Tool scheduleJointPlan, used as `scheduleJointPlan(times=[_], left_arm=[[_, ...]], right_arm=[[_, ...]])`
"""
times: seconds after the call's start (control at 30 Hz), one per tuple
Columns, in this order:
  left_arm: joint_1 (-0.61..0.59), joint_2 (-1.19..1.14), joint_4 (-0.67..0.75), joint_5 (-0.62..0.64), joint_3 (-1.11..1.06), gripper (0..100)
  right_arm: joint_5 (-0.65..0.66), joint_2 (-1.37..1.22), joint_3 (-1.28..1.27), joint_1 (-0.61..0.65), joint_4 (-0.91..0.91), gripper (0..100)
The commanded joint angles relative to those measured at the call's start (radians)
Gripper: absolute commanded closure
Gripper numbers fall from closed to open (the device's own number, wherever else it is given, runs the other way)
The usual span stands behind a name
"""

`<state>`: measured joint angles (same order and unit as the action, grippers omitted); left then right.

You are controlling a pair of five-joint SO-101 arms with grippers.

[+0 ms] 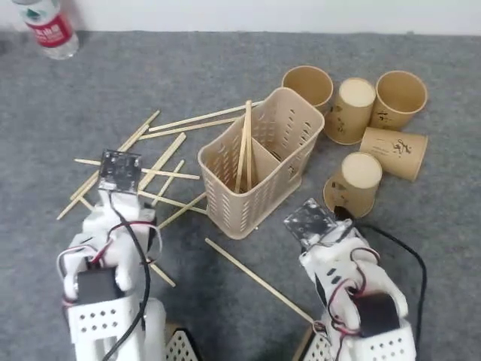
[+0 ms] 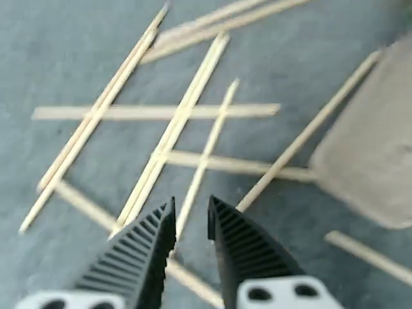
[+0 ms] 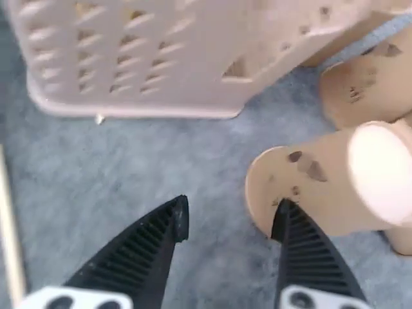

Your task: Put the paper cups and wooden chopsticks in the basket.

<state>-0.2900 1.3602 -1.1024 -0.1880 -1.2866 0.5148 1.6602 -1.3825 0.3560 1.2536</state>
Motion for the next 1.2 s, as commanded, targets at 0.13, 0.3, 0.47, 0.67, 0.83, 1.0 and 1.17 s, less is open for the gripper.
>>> scheduleJointPlan(times=[0.13,0.3,0.47,0.67,0.83,1.0,1.17], left_arm=[[-0.129,0.006,0.029,-0.094,-0.064,92],[-0.166,0.006,0.023,-0.14,-0.113,92],[-0.186,0.008,0.078,-0.144,-0.197,91],[-0.264,0.009,0.115,-0.064,-0.202,85],[-0.322,0.009,0.126,-0.015,-0.202,85],[-0.35,0.009,0.135,-0.011,-0.208,85],[-0.35,0.009,0.137,-0.011,-0.211,85]], right_arm=[[-0.026,-0.438,0.279,0.202,0.044,78.3],[-0.028,-0.656,0.308,0.3,0.036,78.3],[-0.026,-0.785,0.275,0.309,-0.038,78.3],[-0.057,-0.854,0.261,0.418,-0.061,78.3],[-0.092,-0.863,0.259,0.573,-0.077,78.3],[-0.098,-0.903,0.227,0.615,-0.143,78.3],[-0.103,-1.029,0.276,0.613,-0.156,78.3]])
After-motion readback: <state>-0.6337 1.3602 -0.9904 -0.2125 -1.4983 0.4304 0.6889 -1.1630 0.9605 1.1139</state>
